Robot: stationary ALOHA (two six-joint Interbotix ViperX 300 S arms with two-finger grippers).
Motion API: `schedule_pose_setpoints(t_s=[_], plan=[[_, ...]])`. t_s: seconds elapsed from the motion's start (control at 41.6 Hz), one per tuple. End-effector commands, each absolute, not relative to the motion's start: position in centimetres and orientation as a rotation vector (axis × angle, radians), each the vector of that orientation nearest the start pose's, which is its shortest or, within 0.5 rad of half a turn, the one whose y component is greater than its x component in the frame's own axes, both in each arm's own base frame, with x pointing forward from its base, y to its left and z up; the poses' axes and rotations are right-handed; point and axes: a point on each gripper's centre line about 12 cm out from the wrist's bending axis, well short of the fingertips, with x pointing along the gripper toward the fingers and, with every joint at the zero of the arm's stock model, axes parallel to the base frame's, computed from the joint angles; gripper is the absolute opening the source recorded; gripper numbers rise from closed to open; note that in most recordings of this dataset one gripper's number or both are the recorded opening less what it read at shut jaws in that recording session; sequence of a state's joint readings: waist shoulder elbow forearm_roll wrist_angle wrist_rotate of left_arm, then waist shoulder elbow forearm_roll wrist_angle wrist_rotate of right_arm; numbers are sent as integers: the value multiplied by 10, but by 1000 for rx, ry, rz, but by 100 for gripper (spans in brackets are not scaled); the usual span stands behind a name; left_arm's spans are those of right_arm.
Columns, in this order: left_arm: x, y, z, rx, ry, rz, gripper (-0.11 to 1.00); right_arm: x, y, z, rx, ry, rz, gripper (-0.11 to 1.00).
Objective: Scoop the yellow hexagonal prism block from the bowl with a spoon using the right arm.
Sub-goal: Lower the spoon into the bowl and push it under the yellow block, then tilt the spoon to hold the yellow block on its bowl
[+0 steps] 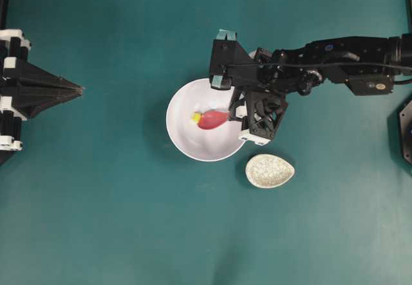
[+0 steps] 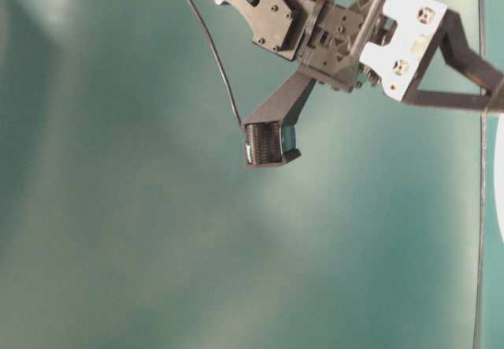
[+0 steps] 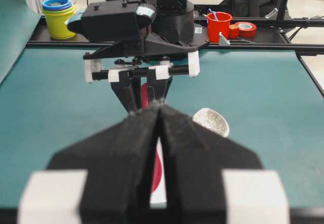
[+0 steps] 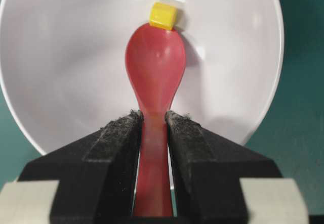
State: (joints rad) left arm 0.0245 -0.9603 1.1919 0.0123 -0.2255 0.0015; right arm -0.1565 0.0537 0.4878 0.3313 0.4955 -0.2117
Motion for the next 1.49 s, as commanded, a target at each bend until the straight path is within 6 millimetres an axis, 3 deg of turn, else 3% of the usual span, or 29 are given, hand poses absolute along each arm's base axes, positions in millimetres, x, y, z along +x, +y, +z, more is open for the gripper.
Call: schedule_pose_setpoints(t_s=[0.0, 0.817, 1.466], plan=[[200, 5, 280, 18, 2, 23, 0, 400, -44, 185, 222, 940, -46, 23], [200, 5, 279, 18, 11, 23, 0, 411, -49, 194, 189, 811, -78, 23], [200, 5, 280, 16, 12, 24, 0, 404, -42, 195, 175, 748, -86, 23]])
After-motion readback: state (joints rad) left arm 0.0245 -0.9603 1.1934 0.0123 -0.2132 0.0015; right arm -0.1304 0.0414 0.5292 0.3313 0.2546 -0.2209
